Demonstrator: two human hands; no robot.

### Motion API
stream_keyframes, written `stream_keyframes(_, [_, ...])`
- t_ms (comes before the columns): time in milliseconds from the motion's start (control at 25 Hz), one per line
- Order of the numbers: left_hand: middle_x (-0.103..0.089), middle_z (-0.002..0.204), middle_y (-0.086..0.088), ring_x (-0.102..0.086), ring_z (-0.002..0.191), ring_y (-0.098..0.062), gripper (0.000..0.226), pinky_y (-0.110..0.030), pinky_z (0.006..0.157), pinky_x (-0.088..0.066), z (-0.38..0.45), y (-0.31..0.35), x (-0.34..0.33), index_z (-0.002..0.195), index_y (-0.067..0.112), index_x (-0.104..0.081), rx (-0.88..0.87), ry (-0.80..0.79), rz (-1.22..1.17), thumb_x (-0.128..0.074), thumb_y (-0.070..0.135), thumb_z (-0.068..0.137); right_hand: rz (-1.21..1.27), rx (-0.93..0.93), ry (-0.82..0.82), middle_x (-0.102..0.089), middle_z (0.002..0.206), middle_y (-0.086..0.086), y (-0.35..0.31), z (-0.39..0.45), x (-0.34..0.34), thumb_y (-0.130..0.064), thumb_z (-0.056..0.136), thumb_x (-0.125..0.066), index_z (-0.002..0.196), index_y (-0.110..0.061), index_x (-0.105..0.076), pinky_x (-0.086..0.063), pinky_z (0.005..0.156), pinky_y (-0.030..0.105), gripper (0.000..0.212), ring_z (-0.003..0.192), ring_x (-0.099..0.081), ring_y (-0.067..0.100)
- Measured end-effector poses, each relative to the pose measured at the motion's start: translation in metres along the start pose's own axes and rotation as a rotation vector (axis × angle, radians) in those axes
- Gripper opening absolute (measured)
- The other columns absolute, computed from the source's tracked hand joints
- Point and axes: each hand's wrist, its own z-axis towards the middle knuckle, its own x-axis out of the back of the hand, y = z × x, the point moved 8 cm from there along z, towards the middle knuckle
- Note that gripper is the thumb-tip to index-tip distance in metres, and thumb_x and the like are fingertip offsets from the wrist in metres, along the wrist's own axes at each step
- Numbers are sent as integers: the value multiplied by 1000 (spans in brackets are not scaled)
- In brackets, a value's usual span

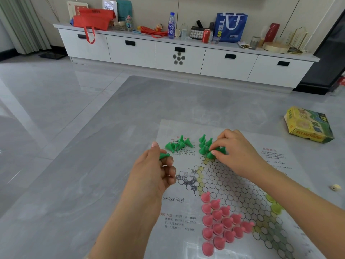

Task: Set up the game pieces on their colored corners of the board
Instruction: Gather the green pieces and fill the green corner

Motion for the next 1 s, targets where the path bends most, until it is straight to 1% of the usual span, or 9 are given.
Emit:
stream_keyframes(160, [-44,51,-2,-36,33,-11,21,-13,33,-29,3,-3,1,72,12,-48,35,17,-22,-43,16,92,1,-10,-20,-48,93,-9,0,-1,3,-27,83,-61,99,-21,-67,-29,82,21,18,98,-38,11])
stream_keyframes(240, [-48,57,-4,-40,35,-12,15,-16,33,-34,3,-3,2,74,11,-50,34,8,-50,-45,9,89,26,-1,1,-48,95,-9,-6,-1,10,-29,81,-63,98,-21,-66,-29,83,21,19,100,-39,11])
stream_keyframes(320, [-52,62,-6,-45,40,-14,11,-18,36,-40,3,-1,4,78,9,-52,16,14,-94,-45,7,87,-1,69,-6,-48,99,-8,-23,2,12,-31,82,-62,102,-21,-63,-33,89,24,22,103,-40,13])
stream_keyframes(440, [-54,67,-9,-51,53,-20,10,-20,40,-49,5,0,8,79,6,-51,5,41,-180,-44,6,87,-107,205,-106,-45,122,-2,-62,15,-2,-35,88,-52,122,-23,-51,-36,100,31,36,117,-37,16])
stream_keyframes(520, [-53,68,-10,-53,57,-21,10,-21,42,-52,6,0,12,79,5,-50,11,53,-223,-44,6,87,-191,222,-189,-35,134,5,-84,26,-22,-35,91,-47,129,-22,-41,-40,96,37,41,124,-32,23])
stream_keyframes(560, [-52,67,-10,-53,58,-22,11,-21,43,-52,6,0,14,79,5,-50,16,61,-238,-44,6,88,-236,203,-224,-32,136,8,-89,31,-32,-35,92,-45,130,-21,-38,-42,91,40,42,124,-31,27])
stream_keyframes(720, [-51,67,-9,-51,58,-21,12,-20,43,-53,7,7,23,78,5,-50,21,64,-265,-44,7,88,-337,88,-269,-36,126,15,-90,44,-55,-30,95,-39,124,-13,-38,-38,75,38,34,113,-37,33])
stream_keyframes(880, [-51,68,-10,-53,59,-22,11,-24,47,-55,9,7,26,81,4,-51,45,55,-293,-44,6,89,-210,99,-234,-39,114,13,-94,44,-58,-15,93,-42,109,-11,-42,-44,75,38,17,101,-40,29])
stream_keyframes(1000, [-52,71,-11,-54,63,-23,11,-29,54,-57,10,5,26,82,3,-51,59,63,-303,-44,6,89,-115,125,-252,-40,102,5,-96,42,-57,-17,91,-46,101,-13,-49,-41,76,34,11,93,-40,24])
